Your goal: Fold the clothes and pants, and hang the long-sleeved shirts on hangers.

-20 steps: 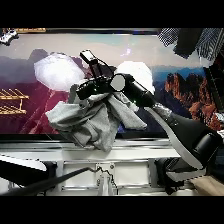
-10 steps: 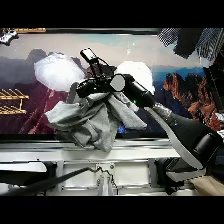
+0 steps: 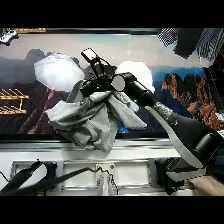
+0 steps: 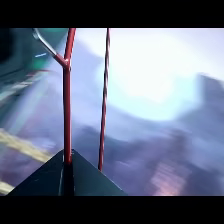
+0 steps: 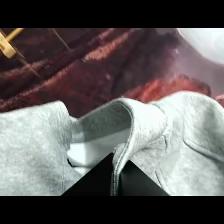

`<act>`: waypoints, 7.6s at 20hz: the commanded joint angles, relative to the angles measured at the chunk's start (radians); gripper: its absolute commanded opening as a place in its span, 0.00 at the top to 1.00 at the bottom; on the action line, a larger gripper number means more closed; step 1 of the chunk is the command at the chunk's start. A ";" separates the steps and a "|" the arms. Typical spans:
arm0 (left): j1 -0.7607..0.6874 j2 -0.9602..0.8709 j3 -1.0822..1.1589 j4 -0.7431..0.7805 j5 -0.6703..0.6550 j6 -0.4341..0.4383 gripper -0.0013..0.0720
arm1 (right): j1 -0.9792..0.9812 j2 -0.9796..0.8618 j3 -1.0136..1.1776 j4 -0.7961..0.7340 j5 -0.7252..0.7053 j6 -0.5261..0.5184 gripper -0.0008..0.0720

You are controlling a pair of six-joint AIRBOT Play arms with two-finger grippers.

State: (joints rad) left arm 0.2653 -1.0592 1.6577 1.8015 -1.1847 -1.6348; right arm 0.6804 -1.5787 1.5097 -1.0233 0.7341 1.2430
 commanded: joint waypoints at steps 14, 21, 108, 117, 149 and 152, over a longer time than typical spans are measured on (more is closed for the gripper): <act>-0.394 0.837 -0.648 -0.554 -0.409 0.034 0.96 | -0.007 0.133 0.001 -0.062 0.084 0.132 0.94; -0.394 0.753 -0.653 -0.629 -0.355 0.161 0.96 | -0.006 0.187 0.001 -0.054 0.099 0.132 0.94; -0.332 -0.562 -0.600 -2.119 -0.668 1.396 0.96 | -0.052 0.546 0.069 -0.626 0.598 -0.308 0.11; -0.332 -0.562 -0.600 -2.116 -0.668 1.387 0.96 | -0.082 0.504 -0.085 -0.607 0.353 -0.309 0.12; -0.057 -0.436 -0.600 -2.607 -0.343 1.362 0.96 | -0.095 0.539 -0.084 -0.415 0.344 -0.127 0.95; -0.029 -0.265 -0.601 -2.124 -0.154 1.253 0.96 | -0.095 0.538 -0.084 -0.411 0.313 -0.106 0.95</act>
State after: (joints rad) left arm 0.2058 -1.4494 1.0573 -0.7025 -1.5108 -0.2989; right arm 0.5850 -1.0424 1.4254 -1.4445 1.0752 1.0927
